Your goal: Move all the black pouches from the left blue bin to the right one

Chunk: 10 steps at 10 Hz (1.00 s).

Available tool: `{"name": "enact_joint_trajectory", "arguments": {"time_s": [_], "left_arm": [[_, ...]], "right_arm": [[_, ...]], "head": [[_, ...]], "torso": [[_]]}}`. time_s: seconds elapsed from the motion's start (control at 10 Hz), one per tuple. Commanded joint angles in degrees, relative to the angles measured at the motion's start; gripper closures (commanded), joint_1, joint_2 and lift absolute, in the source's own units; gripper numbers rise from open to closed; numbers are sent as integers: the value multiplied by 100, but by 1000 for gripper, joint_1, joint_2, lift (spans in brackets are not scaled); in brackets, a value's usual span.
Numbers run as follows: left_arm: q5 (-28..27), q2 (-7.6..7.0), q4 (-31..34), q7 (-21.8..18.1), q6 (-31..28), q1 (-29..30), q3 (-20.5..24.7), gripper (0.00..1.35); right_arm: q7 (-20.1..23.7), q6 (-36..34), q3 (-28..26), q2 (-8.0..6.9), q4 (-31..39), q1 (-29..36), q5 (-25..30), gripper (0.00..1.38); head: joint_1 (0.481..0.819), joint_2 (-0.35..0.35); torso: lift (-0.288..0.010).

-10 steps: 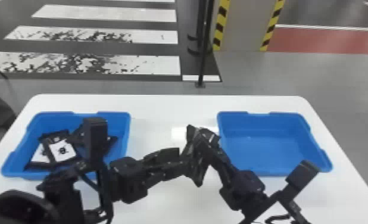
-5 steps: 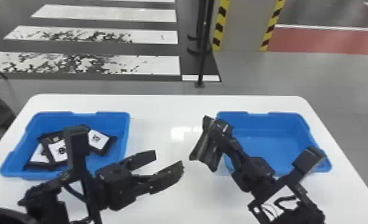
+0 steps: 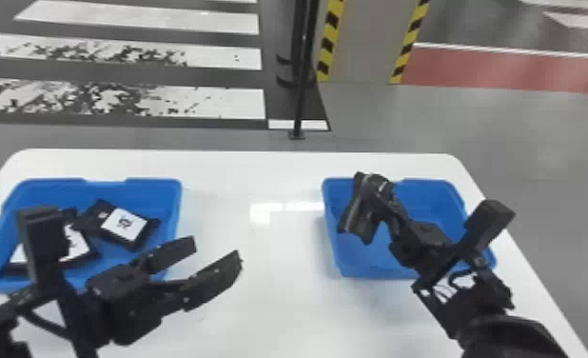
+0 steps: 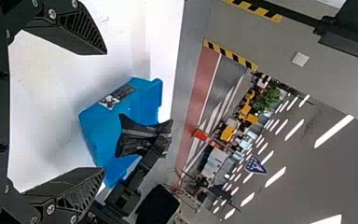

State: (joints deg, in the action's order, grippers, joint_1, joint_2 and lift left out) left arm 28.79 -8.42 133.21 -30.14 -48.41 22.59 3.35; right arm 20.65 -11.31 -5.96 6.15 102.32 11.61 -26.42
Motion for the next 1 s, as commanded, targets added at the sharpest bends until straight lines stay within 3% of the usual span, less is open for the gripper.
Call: {"name": "enact_joint_trajectory", "arguments": {"time_s": [0.0, 0.1, 0.2, 0.3, 0.5, 0.8, 0.9], "left_arm": [[0, 16, 46, 0, 4, 61, 99, 160], [-11, 24, 46, 0, 18, 75, 145, 160], [-34, 24, 46, 0, 74, 89, 213, 160], [-57, 33, 46, 0, 88, 104, 305, 159], [-80, 24, 46, 0, 130, 104, 431, 160], [-343, 77, 46, 0, 116, 104, 773, 157], [-457, 103, 46, 9, 116, 75, 910, 156]], "right_arm": [[0, -92, -284, 26, -452, -318, 391, 1273], [-44, -148, -352, 26, -606, -388, 437, 927], [-123, 63, -364, 18, -620, -374, 597, 308], [-184, 203, -364, 0, -536, -276, 688, 58], [-387, 696, -364, -123, 195, 357, 985, 183], [-659, 1272, -341, -466, 1461, 1581, 1454, 186], [-659, 1286, -250, -501, 1672, 1848, 1454, 186]], "head": [[695, -163], [695, -184], [695, -200], [695, -206], [695, -200], [695, -178], [695, -159]], "torso": [[-140], [-140], [-140], [-140], [-140], [-140], [-140]]}}
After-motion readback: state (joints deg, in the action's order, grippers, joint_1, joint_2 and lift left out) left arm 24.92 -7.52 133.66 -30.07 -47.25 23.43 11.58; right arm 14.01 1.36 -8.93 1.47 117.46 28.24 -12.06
